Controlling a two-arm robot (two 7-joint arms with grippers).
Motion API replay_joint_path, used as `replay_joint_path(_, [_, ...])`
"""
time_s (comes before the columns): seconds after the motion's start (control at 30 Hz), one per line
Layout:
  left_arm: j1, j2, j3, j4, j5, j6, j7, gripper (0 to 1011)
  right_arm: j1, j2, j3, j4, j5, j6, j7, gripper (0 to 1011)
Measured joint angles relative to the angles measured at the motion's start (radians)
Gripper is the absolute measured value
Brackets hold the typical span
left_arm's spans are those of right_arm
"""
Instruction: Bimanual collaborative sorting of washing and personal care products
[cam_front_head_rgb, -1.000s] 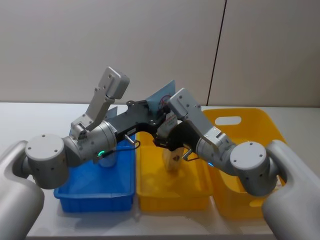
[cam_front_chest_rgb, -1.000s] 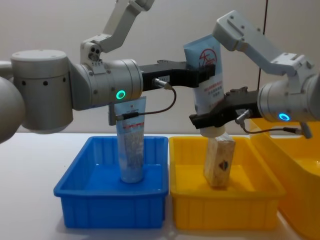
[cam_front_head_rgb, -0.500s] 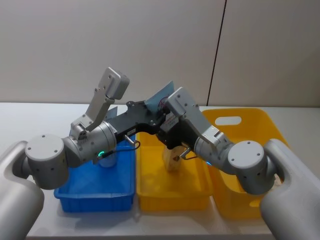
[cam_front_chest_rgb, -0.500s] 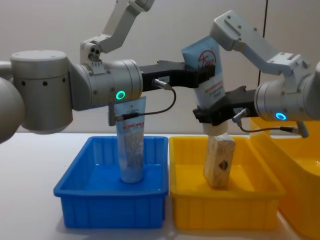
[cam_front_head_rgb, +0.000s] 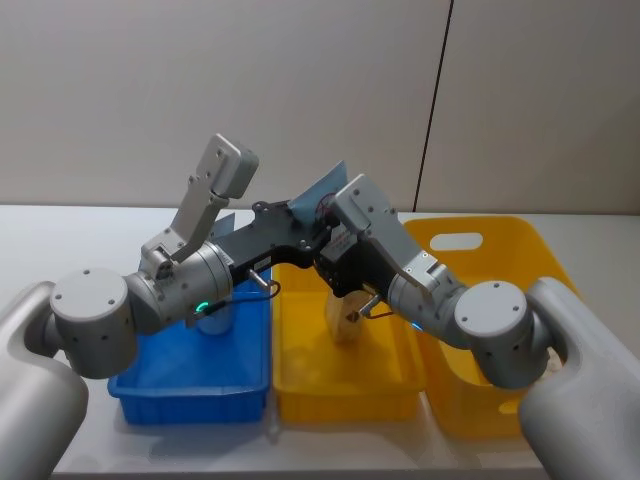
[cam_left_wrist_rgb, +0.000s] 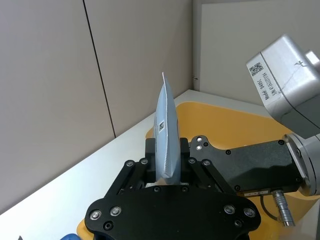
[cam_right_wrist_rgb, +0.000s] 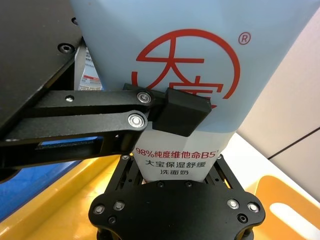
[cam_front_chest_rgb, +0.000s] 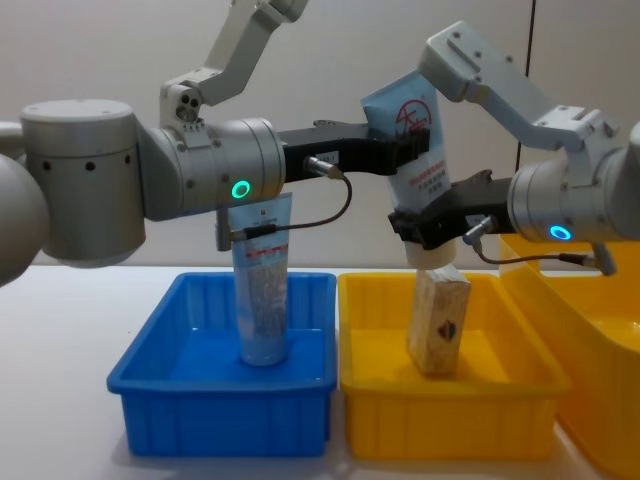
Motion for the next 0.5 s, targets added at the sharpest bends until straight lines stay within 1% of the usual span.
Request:
replay_joint_path(0.03, [0.0, 0.0, 0.0, 0.0, 0.0, 0.0, 0.0, 225, 0.0, 0.0, 0.0, 0.0, 0.0, 0.0, 0.0, 380])
replay_joint_path(0.1, [0.0, 0.0, 0.0, 0.0, 0.0, 0.0, 0.0, 277, 0.0, 0.0, 0.0, 0.0, 0.0, 0.0, 0.0, 379])
replay_joint_path(0.13, [0.0, 0.0, 0.0, 0.0, 0.0, 0.0, 0.0, 286, 0.0, 0.0, 0.0, 0.001, 0.0, 0.0, 0.0, 368])
replay_joint_path(0.2, [0.0, 0.0, 0.0, 0.0, 0.0, 0.0, -0.001, 363, 0.0, 0.0, 0.0, 0.001, 0.0, 0.0, 0.0, 353])
replay_joint_path(0.33, [0.0, 0.0, 0.0, 0.0, 0.0, 0.0, -0.001, 464, 0.001, -0.001, 0.0, 0.001, 0.0, 0.0, 0.001, 328])
replay_joint_path(0.4, [0.0, 0.0, 0.0, 0.0, 0.0, 0.0, -0.001, 545, 0.001, -0.001, 0.0, 0.002, 0.0, 0.0, 0.001, 319])
replay_joint_path(0.43, [0.0, 0.0, 0.0, 0.0, 0.0, 0.0, -0.001, 564, 0.001, -0.001, 0.0, 0.002, 0.0, 0.0, 0.001, 316])
replay_joint_path(0.47, [0.0, 0.0, 0.0, 0.0, 0.0, 0.0, -0.001, 621, 0.001, -0.001, 0.0, 0.002, -0.001, 0.0, 0.001, 311])
replay_joint_path(0.5, [0.0, 0.0, 0.0, 0.0, 0.0, 0.0, -0.001, 648, 0.001, -0.002, 0.0, 0.003, -0.001, 0.0, 0.001, 304])
